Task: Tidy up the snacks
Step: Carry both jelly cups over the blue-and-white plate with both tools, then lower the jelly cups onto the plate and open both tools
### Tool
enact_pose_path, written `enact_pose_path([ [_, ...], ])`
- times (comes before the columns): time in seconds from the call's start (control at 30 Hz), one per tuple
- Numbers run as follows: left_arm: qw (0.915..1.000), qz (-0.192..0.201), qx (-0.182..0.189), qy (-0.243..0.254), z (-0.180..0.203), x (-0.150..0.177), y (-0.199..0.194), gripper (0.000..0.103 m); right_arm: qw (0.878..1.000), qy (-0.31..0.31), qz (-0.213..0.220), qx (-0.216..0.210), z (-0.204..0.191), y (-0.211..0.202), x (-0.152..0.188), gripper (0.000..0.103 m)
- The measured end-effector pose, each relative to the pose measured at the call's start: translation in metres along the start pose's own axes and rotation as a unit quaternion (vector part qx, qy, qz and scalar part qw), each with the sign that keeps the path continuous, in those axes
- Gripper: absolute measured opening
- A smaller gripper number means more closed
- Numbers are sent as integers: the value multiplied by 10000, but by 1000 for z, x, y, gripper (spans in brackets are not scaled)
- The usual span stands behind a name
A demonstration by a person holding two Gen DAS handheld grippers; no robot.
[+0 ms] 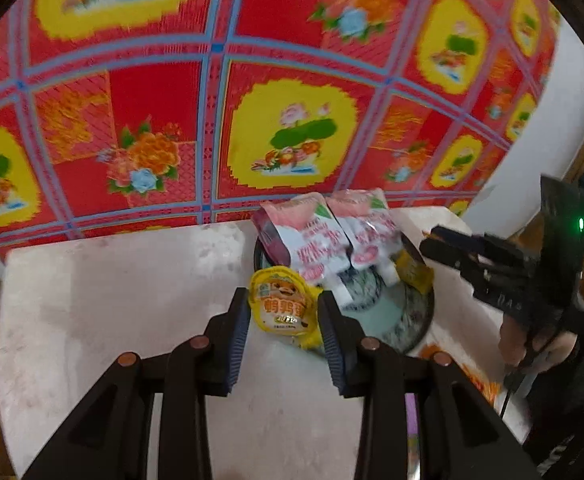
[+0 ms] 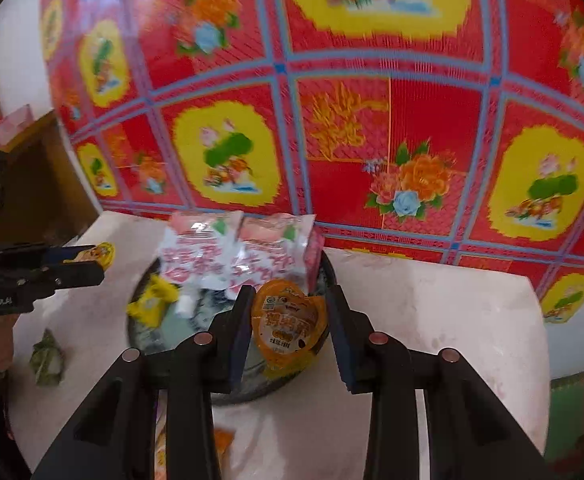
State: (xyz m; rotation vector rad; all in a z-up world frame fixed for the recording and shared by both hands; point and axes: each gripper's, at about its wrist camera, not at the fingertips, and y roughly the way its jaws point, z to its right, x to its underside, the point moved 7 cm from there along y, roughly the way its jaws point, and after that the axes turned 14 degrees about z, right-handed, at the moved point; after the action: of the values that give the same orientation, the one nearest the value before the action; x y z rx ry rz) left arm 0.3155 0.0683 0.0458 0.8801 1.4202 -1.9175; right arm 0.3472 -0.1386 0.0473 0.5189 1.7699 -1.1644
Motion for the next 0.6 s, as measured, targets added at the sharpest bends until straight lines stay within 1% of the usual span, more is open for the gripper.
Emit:
enact_pose_path([
  [0.07, 9999, -64, 62, -145, -2, -1, 13, 36, 10000, -15, -25, 69, 5, 8, 2, 37],
  [0.13, 9995, -207, 92, -226, -4, 4, 24, 36, 10000, -11, -49, 78, 7, 11, 4, 37],
  [0.23, 9990, -288, 58, -324, -7, 12, 33, 36, 9999, -15, -127, 101, 8, 14, 7, 37],
  [0.3, 9990, -243, 76, -354, -6, 11, 32, 36, 9998, -62, -82, 180, 9, 15, 6, 37],
  [0.33, 9994, -140, 74, -307, -5, 9, 29, 36, 9997, -82, -58, 211, 10, 15, 6, 37],
  [0.4, 9997, -66, 53, -224, -3, 9, 27, 36, 9997, -43, -73, 224, 11, 16, 6, 37],
  [0.47, 9998, -106, 65, -185, -1, 11, 27, 36, 9997, -17, -84, 212, 11, 16, 7, 37],
  [0.6, 9999, -41, -6, -151, 1, 9, 28, 36, 9997, -44, -89, 241, 9, 18, 7, 37],
])
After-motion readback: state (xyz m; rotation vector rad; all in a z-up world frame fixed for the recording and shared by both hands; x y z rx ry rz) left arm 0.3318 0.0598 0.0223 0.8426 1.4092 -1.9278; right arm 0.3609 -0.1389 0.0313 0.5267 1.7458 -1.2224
